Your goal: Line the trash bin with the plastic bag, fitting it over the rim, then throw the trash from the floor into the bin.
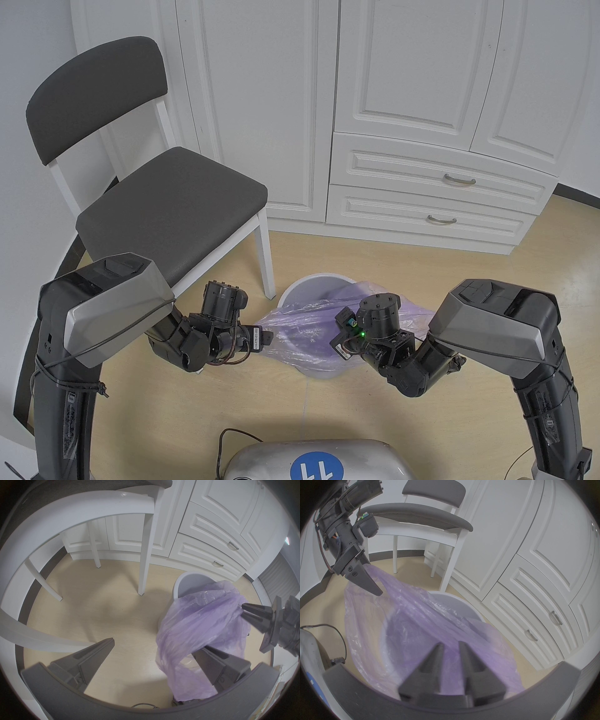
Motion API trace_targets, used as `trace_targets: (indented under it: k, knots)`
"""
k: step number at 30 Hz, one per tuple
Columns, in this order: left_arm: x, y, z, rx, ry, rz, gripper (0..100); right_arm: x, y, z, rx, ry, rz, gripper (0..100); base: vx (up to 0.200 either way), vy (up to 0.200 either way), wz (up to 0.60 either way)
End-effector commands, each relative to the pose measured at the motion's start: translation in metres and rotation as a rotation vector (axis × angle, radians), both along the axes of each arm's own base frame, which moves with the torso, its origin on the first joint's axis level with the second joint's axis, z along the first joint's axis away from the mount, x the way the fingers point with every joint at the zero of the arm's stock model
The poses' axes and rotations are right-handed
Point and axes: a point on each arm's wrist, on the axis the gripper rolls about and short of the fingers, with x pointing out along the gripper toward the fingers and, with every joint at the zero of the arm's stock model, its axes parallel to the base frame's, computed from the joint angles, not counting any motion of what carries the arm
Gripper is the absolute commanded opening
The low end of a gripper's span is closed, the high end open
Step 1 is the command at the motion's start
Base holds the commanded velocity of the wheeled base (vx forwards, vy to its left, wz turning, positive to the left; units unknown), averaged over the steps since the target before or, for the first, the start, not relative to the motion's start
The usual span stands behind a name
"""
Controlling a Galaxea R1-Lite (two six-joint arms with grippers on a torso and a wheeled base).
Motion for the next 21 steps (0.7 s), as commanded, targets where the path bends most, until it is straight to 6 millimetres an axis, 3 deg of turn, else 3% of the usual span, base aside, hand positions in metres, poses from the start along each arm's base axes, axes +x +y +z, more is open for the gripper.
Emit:
trace_targets:
  k: [1,13,16,21]
  knots:
    - [0.000,0.000,-0.001,0.000,-0.007,0.004,100,0.007,-0.003,0.022,0.036,-0.053,-0.014,0,0.000,0.000,0.00]
    - [-0.001,-0.001,-0.005,0.005,0.002,0.000,100,0.011,-0.001,0.029,0.065,-0.084,-0.021,0,0.000,0.000,0.00]
    - [-0.001,-0.001,-0.005,0.006,0.003,0.000,100,0.024,0.000,0.037,0.088,-0.124,-0.034,0,0.000,0.000,0.00]
    - [-0.001,-0.002,-0.005,0.005,0.002,-0.003,100,0.041,0.004,0.033,0.104,-0.161,-0.054,0,0.000,0.000,0.00]
